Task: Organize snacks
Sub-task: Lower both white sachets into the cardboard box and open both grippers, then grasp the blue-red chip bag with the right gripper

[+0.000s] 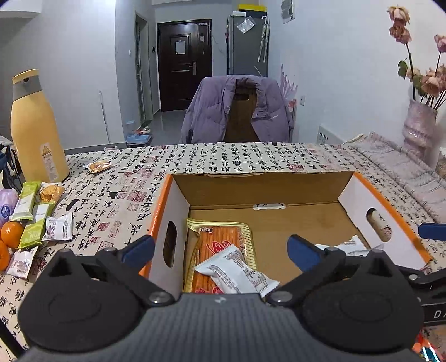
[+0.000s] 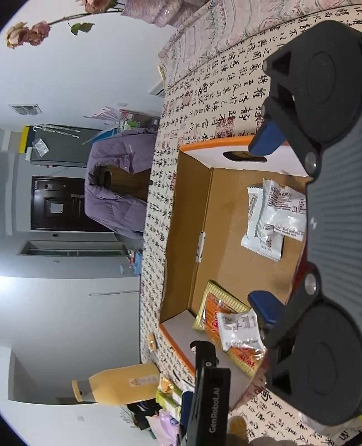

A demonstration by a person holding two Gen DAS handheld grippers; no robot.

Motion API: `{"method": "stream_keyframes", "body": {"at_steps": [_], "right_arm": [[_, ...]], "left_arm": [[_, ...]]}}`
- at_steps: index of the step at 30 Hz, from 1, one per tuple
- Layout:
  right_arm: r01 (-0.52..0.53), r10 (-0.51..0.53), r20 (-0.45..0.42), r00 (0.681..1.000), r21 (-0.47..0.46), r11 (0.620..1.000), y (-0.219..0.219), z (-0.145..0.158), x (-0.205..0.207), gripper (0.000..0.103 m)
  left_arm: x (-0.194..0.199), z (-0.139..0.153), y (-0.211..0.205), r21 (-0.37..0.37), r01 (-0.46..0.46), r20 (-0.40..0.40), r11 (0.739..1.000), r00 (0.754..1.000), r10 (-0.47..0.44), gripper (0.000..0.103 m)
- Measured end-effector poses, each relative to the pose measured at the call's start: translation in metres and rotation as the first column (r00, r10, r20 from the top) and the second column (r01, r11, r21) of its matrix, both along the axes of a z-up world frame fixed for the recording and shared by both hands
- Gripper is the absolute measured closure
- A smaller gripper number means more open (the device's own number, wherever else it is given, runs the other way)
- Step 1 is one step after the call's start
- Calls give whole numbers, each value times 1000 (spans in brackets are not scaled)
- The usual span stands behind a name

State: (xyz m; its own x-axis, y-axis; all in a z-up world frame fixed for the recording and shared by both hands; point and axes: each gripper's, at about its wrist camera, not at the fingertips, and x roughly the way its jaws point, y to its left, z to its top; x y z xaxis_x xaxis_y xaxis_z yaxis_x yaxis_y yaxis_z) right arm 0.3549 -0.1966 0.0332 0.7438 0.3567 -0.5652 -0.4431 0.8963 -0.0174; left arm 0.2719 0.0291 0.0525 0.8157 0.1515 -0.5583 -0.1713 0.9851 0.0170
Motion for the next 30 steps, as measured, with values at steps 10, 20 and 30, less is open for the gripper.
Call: {"method": "stream_keyframes", "body": {"at_steps": [10, 20, 30], "right_arm": [[19, -22, 85, 996, 41, 999, -16, 15, -42, 0], [12, -25, 179, 984, 75, 997, -30, 23, -103, 0], [-4, -20, 238, 971, 100, 995, -31, 18, -158, 0]], "left_arm": [[-36, 12, -3, 0, -1, 60, 1000, 998, 1, 0], [-101, 19, -5, -30, -5, 166, 1000, 986, 10, 0], [-154, 13, -7, -29, 15, 234, 999, 972, -8, 0]]}}
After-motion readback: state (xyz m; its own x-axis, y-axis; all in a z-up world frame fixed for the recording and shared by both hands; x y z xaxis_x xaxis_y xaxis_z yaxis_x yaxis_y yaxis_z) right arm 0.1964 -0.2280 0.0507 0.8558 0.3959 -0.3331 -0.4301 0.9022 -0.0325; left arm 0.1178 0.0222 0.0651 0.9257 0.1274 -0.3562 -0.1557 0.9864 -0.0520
